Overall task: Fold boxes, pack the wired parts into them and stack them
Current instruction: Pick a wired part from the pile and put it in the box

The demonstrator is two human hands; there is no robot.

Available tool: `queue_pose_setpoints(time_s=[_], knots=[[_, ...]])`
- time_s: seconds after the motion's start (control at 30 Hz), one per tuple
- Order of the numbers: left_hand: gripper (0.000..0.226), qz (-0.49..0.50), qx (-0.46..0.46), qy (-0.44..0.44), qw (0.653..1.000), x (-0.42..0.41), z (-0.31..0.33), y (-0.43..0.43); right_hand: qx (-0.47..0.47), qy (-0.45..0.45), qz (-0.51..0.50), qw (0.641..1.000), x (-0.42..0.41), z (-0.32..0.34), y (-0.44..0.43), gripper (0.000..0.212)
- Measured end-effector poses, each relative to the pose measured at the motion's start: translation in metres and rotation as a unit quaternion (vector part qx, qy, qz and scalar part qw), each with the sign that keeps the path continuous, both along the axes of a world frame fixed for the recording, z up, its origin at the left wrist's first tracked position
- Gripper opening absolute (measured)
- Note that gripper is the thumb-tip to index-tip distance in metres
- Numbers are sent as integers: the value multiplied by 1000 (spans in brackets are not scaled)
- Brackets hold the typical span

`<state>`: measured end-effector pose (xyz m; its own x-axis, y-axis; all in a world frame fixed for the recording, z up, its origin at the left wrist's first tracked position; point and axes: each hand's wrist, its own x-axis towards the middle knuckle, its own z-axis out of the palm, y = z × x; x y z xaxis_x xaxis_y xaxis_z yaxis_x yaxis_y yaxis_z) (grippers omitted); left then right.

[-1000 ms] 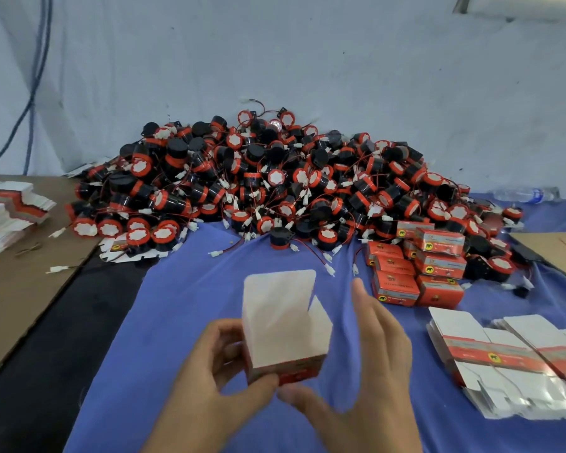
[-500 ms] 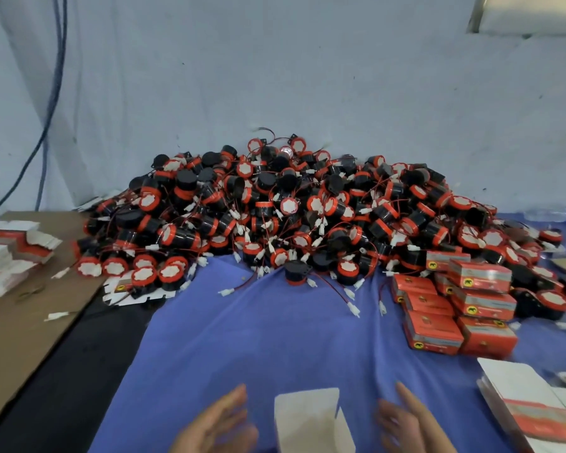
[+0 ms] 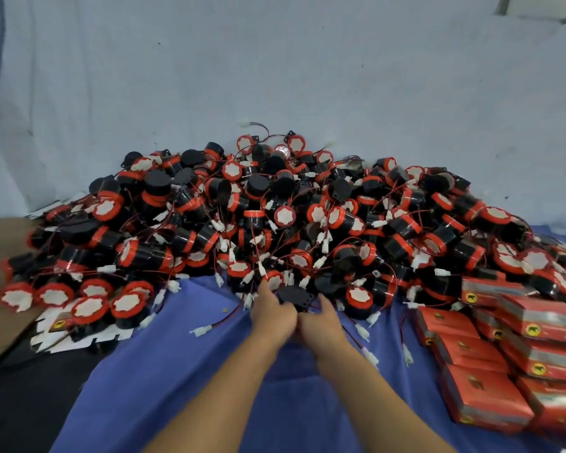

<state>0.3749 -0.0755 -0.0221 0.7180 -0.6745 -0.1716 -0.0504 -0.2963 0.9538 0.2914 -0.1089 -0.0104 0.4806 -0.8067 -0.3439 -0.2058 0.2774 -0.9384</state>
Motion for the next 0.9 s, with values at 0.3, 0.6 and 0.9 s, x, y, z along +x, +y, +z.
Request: queue_pose_setpoints(time_s=[0.3,0.6,0.9], knots=[[31,15,-127,162,978,-6,1,29,-171,-48,19,984,-31,-10,0,40],[40,-83,-112,49,989,-71,88,183,-239,-174,78,952,-154,80,85,25],[54,-102,-76,-341,932,-166,91,282,-240,-242,-64,938,-216,104,149,44]])
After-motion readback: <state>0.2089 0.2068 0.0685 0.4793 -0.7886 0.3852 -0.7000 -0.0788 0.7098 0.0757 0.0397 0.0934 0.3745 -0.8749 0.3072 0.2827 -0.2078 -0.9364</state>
